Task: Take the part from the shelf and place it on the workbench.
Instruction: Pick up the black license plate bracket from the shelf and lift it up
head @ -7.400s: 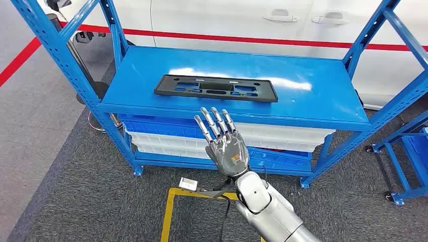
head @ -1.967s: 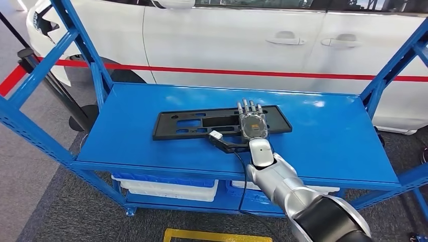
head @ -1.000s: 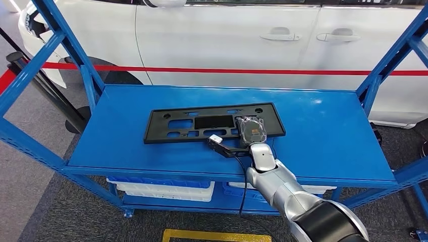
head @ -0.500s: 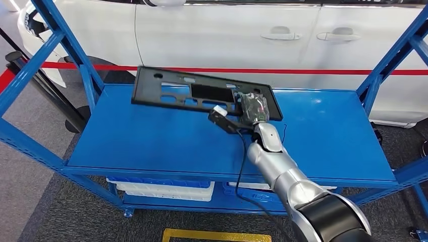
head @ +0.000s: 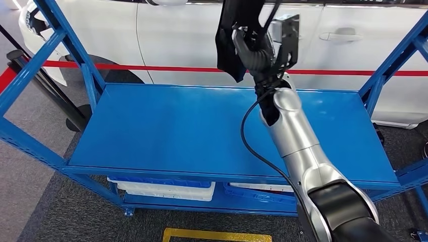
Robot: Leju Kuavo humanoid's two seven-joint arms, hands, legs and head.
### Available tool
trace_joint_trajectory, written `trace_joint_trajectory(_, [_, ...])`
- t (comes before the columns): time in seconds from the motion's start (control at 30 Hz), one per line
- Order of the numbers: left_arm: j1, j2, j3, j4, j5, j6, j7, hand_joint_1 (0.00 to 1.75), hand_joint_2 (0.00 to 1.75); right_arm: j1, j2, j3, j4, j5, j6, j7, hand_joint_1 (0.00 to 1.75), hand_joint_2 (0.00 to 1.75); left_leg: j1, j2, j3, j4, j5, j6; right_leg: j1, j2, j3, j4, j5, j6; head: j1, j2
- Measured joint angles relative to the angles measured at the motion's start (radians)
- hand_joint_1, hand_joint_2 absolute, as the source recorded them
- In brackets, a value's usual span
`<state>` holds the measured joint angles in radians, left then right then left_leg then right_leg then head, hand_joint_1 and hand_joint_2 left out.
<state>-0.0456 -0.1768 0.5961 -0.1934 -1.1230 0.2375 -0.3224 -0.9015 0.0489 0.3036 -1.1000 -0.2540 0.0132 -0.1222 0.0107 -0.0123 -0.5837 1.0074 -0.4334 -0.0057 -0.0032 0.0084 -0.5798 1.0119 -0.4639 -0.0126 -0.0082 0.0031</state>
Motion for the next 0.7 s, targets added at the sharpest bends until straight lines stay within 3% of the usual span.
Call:
trace_joint_trajectory(0.1, [-0.002,-0.007,0.069,0.0,0.086,-0.076,-0.212,0.0,1.75,0.088,-0.06,0.005,-0.101,-0.111,0.056,-0.054,1.75,1.75,0.0,-0.002,0.0,0.001,-0.001,0.001,0.0,-0.002,0.002,0.0,-0.001,0.001,0.0,0.0])
trace_joint_trajectory(0.23, [-0.011,-0.022,0.134,-0.007,0.169,-0.232,-0.35,0.0,1.75,0.209,-0.114,0.013,-0.199,-0.124,0.078,-0.111,1.75,1.75,-0.001,-0.002,0.0,0.001,-0.002,0.002,-0.001,-0.001,0.001,0.0,-0.001,0.001,0.0,0.0])
trace_joint_trajectory(0.37, [-0.028,-0.047,0.156,-0.029,0.213,-0.3,-0.376,0.0,1.75,0.31,-0.138,0.034,-0.274,-0.107,0.084,-0.143,1.75,1.75,-0.001,-0.002,0.0,0.002,-0.002,0.002,-0.001,-0.001,0.001,0.0,-0.001,0.001,0.0,0.0])
trace_joint_trajectory(0.7, [-0.03,-0.073,0.158,-0.053,0.322,-0.39,-0.378,0.0,1.75,0.441,-0.153,0.07,-0.378,-0.021,0.103,-0.202,1.75,1.75,-0.001,-0.002,0.0,0.001,-0.002,0.002,-0.001,-0.001,0.001,0.0,-0.001,0.002,0.0,0.0])
